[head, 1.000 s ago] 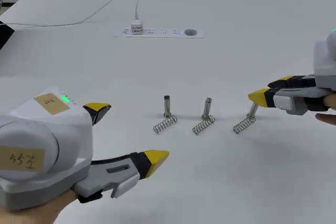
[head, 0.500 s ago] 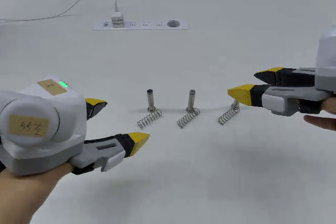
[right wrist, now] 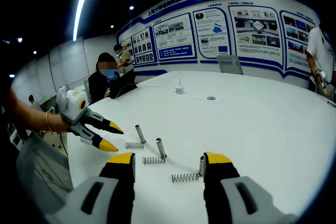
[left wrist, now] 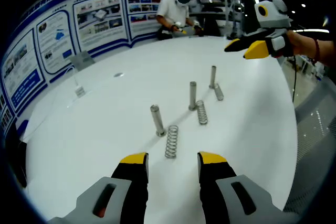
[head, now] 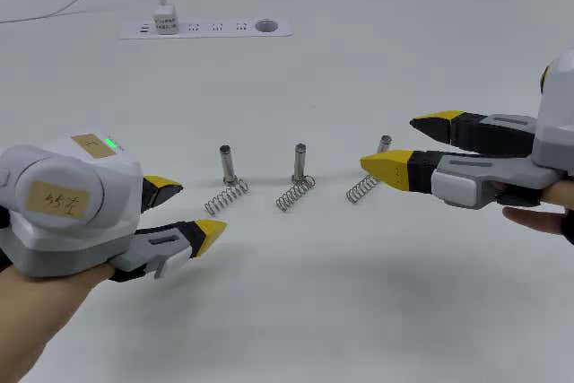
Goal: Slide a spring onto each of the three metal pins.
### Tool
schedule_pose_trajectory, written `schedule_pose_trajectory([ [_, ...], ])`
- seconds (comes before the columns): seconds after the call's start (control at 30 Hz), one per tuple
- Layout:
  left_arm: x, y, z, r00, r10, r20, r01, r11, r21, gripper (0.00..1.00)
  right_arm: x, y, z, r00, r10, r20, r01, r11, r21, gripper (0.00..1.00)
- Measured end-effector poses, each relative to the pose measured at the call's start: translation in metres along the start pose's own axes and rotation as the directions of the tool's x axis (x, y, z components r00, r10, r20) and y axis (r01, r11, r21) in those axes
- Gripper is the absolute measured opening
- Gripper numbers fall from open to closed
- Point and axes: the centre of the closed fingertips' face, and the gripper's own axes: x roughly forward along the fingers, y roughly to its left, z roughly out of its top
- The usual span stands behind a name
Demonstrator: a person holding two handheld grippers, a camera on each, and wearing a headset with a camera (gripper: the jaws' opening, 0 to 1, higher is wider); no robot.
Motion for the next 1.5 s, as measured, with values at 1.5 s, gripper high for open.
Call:
schedule_pose_trajectory([
  [1.5,0.005,-0.009,0.008,0.9988,-0.048,0.005,0.048,0.997,0.063,0.10,-0.006,0.021,-0.017,0.9998,0.013,-0.014,-0.012,0.999,0.039,0.60],
])
